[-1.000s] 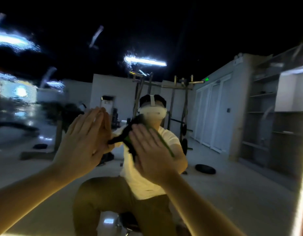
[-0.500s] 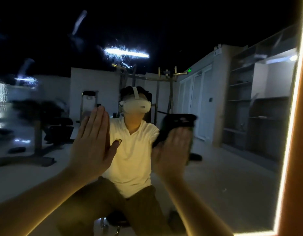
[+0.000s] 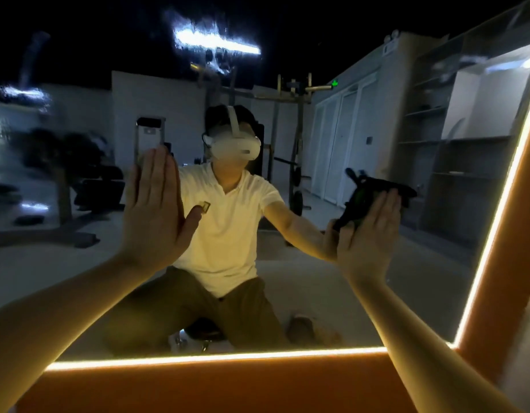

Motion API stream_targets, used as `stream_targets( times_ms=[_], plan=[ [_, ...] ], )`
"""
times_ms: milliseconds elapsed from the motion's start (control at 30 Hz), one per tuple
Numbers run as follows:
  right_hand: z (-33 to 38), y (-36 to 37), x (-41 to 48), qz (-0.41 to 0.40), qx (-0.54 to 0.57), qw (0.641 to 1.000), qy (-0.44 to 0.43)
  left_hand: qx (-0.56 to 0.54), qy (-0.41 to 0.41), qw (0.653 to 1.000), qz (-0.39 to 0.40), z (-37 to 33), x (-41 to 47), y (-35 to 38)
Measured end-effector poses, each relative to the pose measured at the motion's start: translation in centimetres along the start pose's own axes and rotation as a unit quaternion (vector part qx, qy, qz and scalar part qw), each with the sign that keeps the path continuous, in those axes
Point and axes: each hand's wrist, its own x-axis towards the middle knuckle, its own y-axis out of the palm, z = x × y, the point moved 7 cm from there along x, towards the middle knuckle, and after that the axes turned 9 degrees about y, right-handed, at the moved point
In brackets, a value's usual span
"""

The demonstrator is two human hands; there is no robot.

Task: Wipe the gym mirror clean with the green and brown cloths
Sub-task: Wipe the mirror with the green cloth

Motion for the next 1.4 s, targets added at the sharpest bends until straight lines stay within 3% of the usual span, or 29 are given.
stream_targets(
  times_ms=[67, 133, 233, 333, 433, 500, 567, 667, 733, 800, 900, 1000, 1067, 1133, 1233, 1333, 1400],
  plan=[
    [0.5, 1.3, -0.9, 0.005, 0.012, 0.997, 0.079, 0.008, -0.004, 1.0, -0.002, 0.0, 0.0, 0.3],
    [4.3, 2.8, -2.8, 0.003, 0.013, 0.997, 0.076, 0.013, 0.002, 1.0, -0.007, 0.1, -0.1, 0.3],
    [13.3, 4.3, -7.0, 0.0, 0.036, 0.998, -0.058, 0.001, 0.016, 1.0, -0.008, 0.2, -0.1, 0.2],
    [21.5, 4.9, -11.0, 0.03, 0.061, 0.969, -0.239, -0.029, 0.037, 0.999, 0.003, 0.7, -0.5, -0.8],
    [23.3, 5.0, -11.2, 0.046, 0.023, 0.912, -0.407, -0.034, 0.094, 0.995, 0.005, 2.2, -0.5, -2.9],
    [21.6, 4.0, -8.0, 0.038, -0.007, 0.894, -0.446, -0.017, 0.101, 0.995, 0.0, 3.9, 0.1, -4.3],
    [19.2, 2.0, -1.7, 0.02, -0.007, 0.931, -0.364, -0.001, 0.076, 0.997, -0.001, 5.8, 1.2, -5.1],
    [16.5, -1.7, 8.3, -0.052, -0.008, 0.987, -0.15, 0.022, 0.046, 0.999, -0.008, 8.0, 3.1, -5.7],
    [17.4, -3.0, 11.0, -0.082, -0.003, 0.995, -0.057, 0.029, 0.042, 0.998, -0.026, 8.8, 4.4, -6.2],
    [20.5, -2.7, 10.3, -0.091, -0.01, 0.995, -0.041, 0.033, 0.044, 0.997, -0.049, 9.2, 5.9, -6.8],
    [27.5, -0.7, 4.9, -0.077, -0.036, 0.976, -0.2, 0.039, 0.048, 0.995, -0.072, 9.7, 8.3, -7.7],
    [31.8, 1.5, -0.6, 0.004, -0.055, 0.889, -0.455, 0.036, 0.053, 0.994, -0.09, 10.4, 10.7, -8.8],
    [31.2, 0.9, 0.6, -0.001, -0.074, 0.84, -0.537, 0.055, 0.062, 0.994, -0.077, 10.8, 11.9, -9.0],
    [29.4, -0.6, 5.7, -0.018, -0.078, 0.88, -0.469, 0.088, 0.07, 0.993, -0.043, 11.3, 12.4, -8.5],
    [25.9, -4.6, 16.1, -0.082, -0.051, 0.968, -0.232, 0.122, 0.078, 0.989, -0.013, 11.4, 12.3, -7.9],
    [26.2, -6.2, 20.5, -0.099, -0.026, 0.993, -0.055, 0.122, 0.081, 0.989, -0.01, 11.4, 12.4, -8.2],
    [29.7, -5.6, 18.7, -0.118, -0.024, 0.991, -0.064, 0.12, 0.098, 0.988, -0.016, 11.4, 12.8, -8.9]
  ],
)
